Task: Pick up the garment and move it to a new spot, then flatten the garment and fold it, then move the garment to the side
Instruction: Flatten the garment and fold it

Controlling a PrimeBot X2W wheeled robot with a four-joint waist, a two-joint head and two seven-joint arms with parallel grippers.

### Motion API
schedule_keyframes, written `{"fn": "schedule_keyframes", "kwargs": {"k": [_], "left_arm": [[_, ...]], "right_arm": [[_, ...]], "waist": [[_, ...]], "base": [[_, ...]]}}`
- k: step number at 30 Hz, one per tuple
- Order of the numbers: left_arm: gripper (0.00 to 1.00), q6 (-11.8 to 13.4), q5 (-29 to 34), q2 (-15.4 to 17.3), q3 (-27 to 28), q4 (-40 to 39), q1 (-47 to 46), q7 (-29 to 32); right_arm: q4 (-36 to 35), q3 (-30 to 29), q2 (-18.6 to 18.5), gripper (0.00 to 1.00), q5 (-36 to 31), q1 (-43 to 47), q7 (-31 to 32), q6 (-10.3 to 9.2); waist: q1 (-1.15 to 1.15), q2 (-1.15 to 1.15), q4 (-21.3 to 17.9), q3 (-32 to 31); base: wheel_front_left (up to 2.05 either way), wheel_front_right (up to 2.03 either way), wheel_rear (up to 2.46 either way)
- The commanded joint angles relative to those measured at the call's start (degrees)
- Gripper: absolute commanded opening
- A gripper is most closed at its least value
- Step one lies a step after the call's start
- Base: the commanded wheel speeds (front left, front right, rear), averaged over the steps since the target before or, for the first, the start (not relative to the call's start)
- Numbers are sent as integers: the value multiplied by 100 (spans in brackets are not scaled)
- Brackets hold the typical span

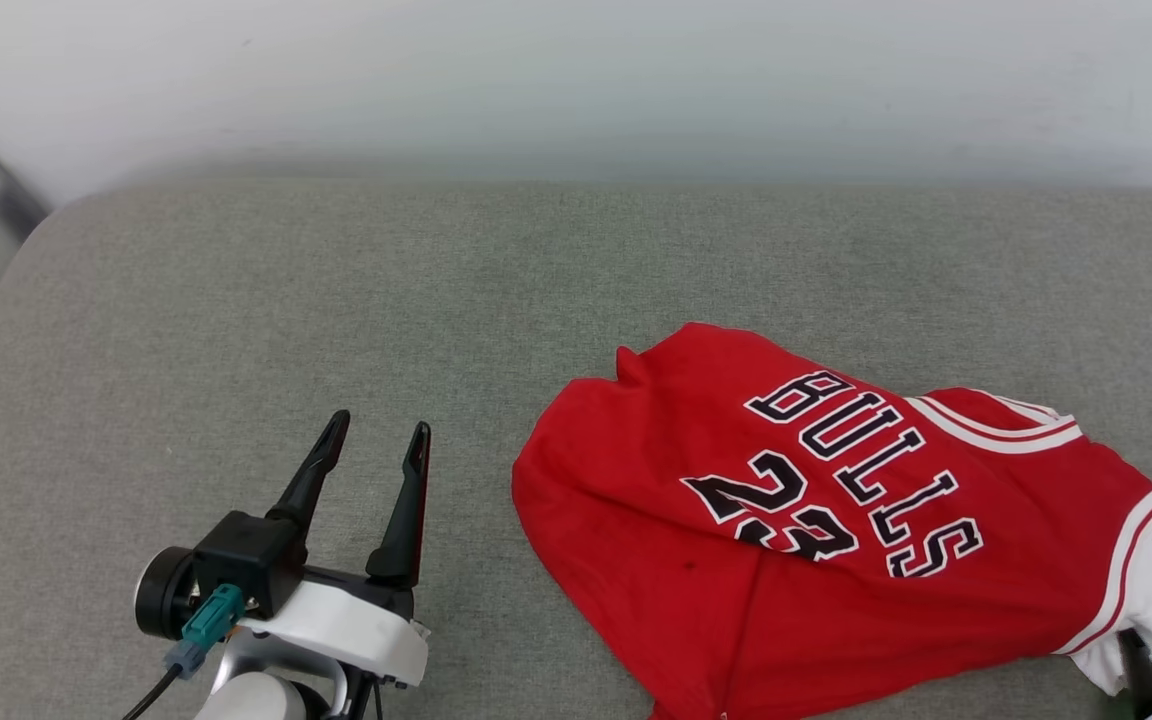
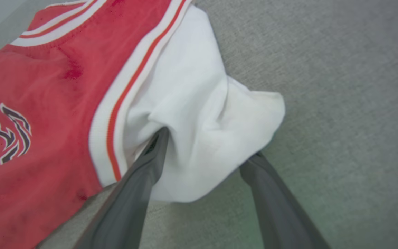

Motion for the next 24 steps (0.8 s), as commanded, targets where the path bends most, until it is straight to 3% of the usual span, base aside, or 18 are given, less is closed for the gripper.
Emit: {"fn": "schedule_keyframes", "kwargs": {"k": [1,7,12,18,24], "left_arm": [[100,20,-32,21,14,-13,40,-9],[100,85,-77,64,56,10,142,16],[100,139,-93,138,83,24,255,40],[100,244,-142,216,119,55,392,139],[100,294,-187,295,147,79,441,259]], "right_arm": [[64,-52,23,100,37,-49,-156,-6],[-170,-383,20,100,-338,-149,-1253,-5],[-627,-403,29,100,-926,-249,-1659,-5],[-1335,556,52,100,-1373,-48,-1654,-5],[-1883,1440,65,100,-1339,168,-1506,-6]], "waist": [[0,0,-12,-12],[0,0,-60,-131],[0,0,-88,-293],[0,0,-161,-476],[0,0,-248,-525]], "base": [[0,0,0],[0,0,0],[0,0,0],[0,0,0],[0,0,0]]}}
